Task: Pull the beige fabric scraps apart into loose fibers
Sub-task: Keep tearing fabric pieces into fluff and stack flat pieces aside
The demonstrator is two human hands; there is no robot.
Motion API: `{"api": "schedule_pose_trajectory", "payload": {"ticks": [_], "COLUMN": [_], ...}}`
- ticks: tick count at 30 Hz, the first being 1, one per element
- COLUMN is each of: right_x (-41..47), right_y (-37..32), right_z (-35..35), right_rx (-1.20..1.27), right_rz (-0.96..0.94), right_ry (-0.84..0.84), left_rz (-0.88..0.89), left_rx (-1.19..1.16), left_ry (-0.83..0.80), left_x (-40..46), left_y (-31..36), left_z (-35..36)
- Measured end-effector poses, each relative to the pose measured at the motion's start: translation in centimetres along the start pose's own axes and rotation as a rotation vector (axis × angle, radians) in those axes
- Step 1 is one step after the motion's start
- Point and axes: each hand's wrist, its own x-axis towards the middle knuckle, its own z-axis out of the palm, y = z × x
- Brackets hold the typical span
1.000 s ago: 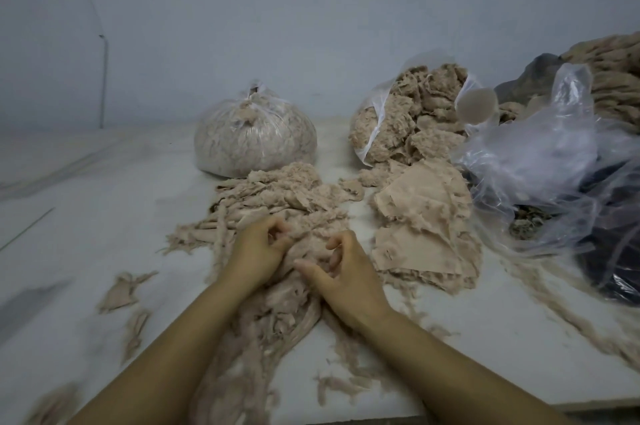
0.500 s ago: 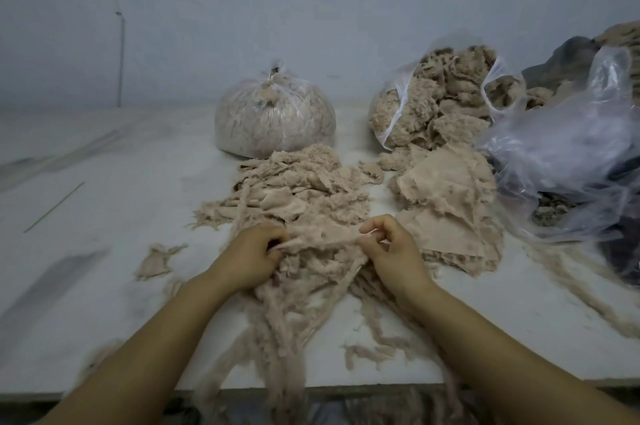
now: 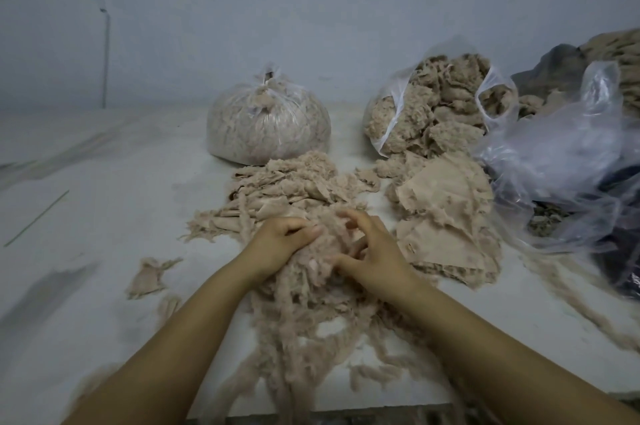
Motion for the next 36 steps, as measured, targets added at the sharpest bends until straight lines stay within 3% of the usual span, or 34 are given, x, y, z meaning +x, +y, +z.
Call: {"api": "schedule_pose_trajectory", "payload": {"ticks": [3,7,11,13,15,18,20,23,27,31,33,36], "right_x": [1.2,2.1,2.3,2.3,2.4,2.1,2.0,2.3,2.3,1.2,1.1,1.7], "right_y": [-0.4,0.6,1.4,1.3,1.4,1.4,1.3,1.1,2.1,3.6,3.9,2.7], "right_z": [0.8,-0.5,-1.6,-1.9,-2.1,-1.9,-1.8,-2.1,-2.6,-2.6,-2.6,-2.6], "right_rx": [0.044,0.331,0.453,0.653,0.795,0.802,0.888,1.0,0.798,0.51,0.461,0.647], "right_rz": [0.008,0.211,0.307,0.34,0.37,0.409,0.389,0.302,0.303,0.373,0.346,0.319], "right_ry": [0.12,0.307,0.347,0.42,0.421,0.357,0.296,0.206,0.206,0.113,0.104,0.079], "left_rz": [-0.003,0.013,-0.097,-0.155,-0.179,-0.074,-0.016,0.011,0.046,-0.176,-0.244,-0.29], "left_rx": [-0.033,0.439,0.521,0.603,0.617,0.285,0.095,0.157,0.157,-0.278,-0.546,-0.687], "left_ry": [-0.092,-0.277,-0.335,-0.369,-0.299,-0.124,-0.156,-0.296,-0.277,0.0,-0.021,-0.027], "left_x": [0.2,-0.2,0.5,1.2,1.5,1.8,2.4,3.4,4.6,5.4,5.5,5.8], "left_y": [0.3,-1.4,-1.3,-1.0,-0.9,-0.4,0.5,1.5,1.5,1.5,1.9,2.9], "left_z": [0.5,-0.9,-2.6,-3.3,-3.5,-2.4,-0.8,1.5,2.1,0.7,0.7,2.1]}}
